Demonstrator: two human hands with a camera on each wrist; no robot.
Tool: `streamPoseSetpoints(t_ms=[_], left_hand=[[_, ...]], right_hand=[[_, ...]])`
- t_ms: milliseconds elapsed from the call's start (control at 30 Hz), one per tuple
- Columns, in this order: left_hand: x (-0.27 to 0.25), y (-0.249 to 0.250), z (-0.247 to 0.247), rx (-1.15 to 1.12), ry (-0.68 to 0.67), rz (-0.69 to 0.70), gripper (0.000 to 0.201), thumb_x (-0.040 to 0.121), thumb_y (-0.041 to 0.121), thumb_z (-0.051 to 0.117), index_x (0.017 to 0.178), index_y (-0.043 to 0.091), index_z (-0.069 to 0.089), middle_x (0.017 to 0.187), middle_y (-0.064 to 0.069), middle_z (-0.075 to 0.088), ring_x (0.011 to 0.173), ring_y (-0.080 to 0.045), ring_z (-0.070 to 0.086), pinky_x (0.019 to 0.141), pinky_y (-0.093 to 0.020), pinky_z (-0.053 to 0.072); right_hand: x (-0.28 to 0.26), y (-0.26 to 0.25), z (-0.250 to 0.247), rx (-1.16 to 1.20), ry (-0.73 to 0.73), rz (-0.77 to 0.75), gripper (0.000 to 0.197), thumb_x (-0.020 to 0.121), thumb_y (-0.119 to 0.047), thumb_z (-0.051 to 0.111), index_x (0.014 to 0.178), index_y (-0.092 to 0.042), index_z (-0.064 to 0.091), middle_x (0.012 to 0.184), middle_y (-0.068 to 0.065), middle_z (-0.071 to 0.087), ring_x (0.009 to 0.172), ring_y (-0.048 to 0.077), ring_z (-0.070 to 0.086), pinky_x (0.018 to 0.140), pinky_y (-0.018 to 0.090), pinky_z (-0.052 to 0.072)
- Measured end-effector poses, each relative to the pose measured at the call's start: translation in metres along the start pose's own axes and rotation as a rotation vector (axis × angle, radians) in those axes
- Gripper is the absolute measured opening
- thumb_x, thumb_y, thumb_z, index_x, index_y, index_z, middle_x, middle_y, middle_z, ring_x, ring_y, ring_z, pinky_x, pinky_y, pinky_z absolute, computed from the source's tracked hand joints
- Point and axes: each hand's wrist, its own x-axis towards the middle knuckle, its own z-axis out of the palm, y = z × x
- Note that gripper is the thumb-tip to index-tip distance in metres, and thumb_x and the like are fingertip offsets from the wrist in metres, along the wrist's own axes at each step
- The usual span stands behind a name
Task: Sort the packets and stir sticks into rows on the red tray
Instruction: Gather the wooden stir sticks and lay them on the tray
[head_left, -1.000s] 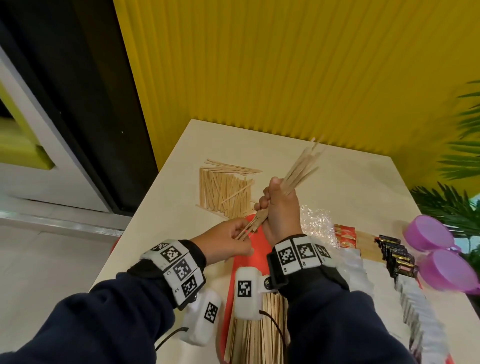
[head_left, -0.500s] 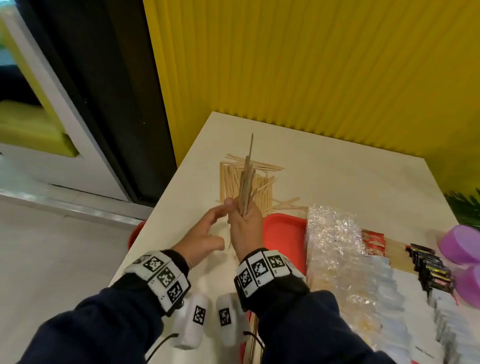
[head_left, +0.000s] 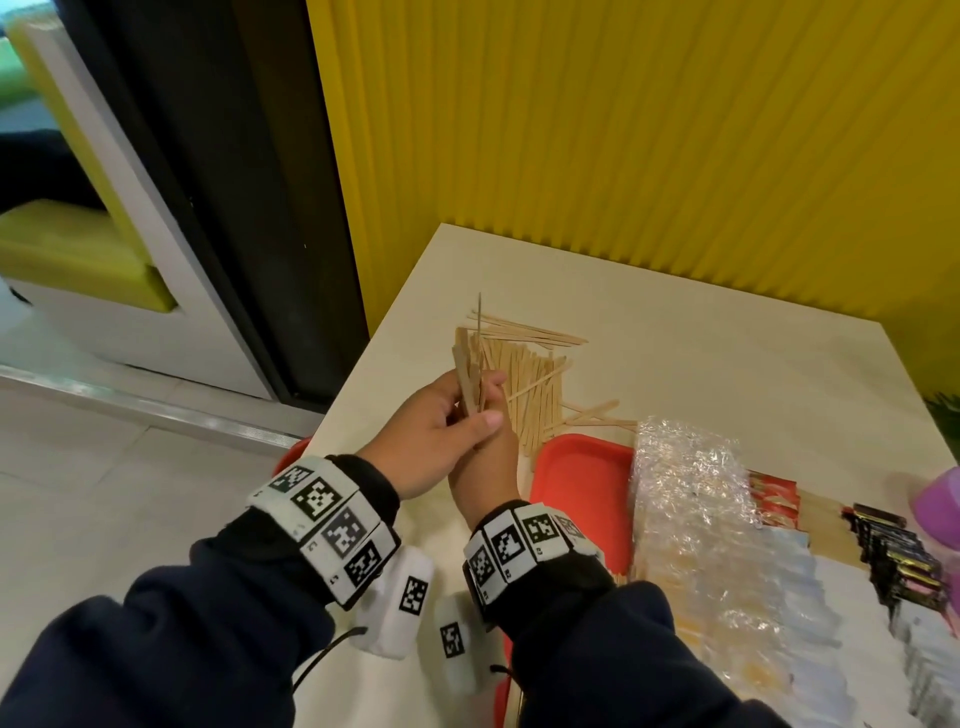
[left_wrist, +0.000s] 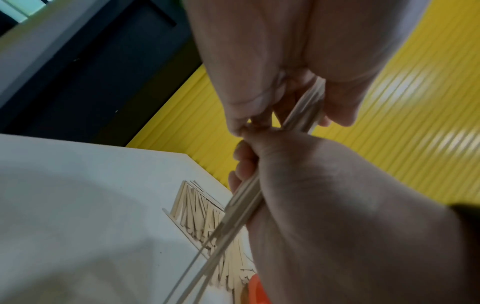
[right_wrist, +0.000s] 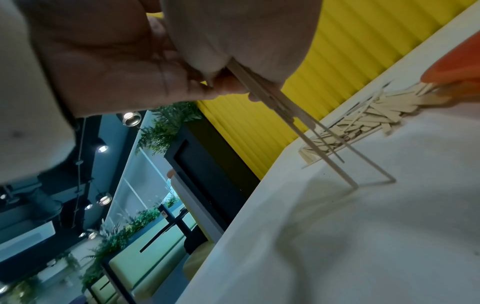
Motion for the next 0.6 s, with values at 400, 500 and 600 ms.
streamPoseSetpoints(t_ms=[400,500,600], left_hand=[[0.006,-0.02,0.007,0.102,-0.015,-0.044,0.028,0.089,0.003,0.055,0.105,0.025,0.055,0.119,0.003,0.059,0.114,-0.008,0.054,0.1,-0.024,0.04],[0.007,-0.018,0.01,0.088,-0.005,-0.032,0.044,0.087,-0.007,0.051,0.113,0.028,0.047,0.119,0.009,0.054,0.105,-0.003,0.056,0.097,-0.022,0.041],[0.007,-0.019,0.014,0.093,-0.011,-0.03,0.049,0.086,-0.012,0.048,0.114,0.028,0.047,0.114,0.01,0.055,0.096,0.001,0.057,0.087,-0.008,0.043]], right_hand=[[0.014,0.023,-0.017,0.075,0.075,0.199,0.034,0.099,-0.005,0.031,0.07,-0.011,0.048,0.06,-0.001,0.046,0.049,0.001,0.049,0.053,0.013,0.042],[0.014,0.027,-0.018,0.117,0.145,0.26,0.037,0.097,-0.002,0.029,0.064,-0.012,0.043,0.051,-0.002,0.043,0.052,0.008,0.044,0.053,0.02,0.039],[0.013,0.028,-0.021,0.168,0.145,0.323,0.038,0.096,-0.004,0.026,0.063,-0.014,0.041,0.044,-0.004,0.046,0.056,0.012,0.038,0.054,0.023,0.034]])
